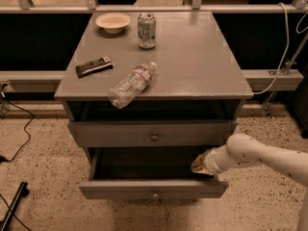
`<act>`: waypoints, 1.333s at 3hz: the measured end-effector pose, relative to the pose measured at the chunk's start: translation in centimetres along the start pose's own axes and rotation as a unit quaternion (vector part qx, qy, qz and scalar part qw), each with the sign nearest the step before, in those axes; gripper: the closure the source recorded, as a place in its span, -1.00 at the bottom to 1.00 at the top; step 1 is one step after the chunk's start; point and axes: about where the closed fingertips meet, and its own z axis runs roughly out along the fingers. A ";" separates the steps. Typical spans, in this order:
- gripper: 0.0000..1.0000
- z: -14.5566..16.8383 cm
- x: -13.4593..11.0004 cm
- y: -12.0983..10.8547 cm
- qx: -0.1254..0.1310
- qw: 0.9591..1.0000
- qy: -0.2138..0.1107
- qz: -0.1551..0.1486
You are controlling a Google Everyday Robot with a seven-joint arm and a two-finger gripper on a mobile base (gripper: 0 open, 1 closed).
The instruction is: Open middle drawer
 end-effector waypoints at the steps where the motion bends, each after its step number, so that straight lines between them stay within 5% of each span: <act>1: 1.00 1.9 1.0 0.3 -0.017 1.000 -0.011 0.009; 4: 1.00 1.8 0.9 5.3 -0.082 0.996 -0.018 0.028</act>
Offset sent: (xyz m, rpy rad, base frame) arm -0.0029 0.0107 -0.0461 0.0189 0.1492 0.0853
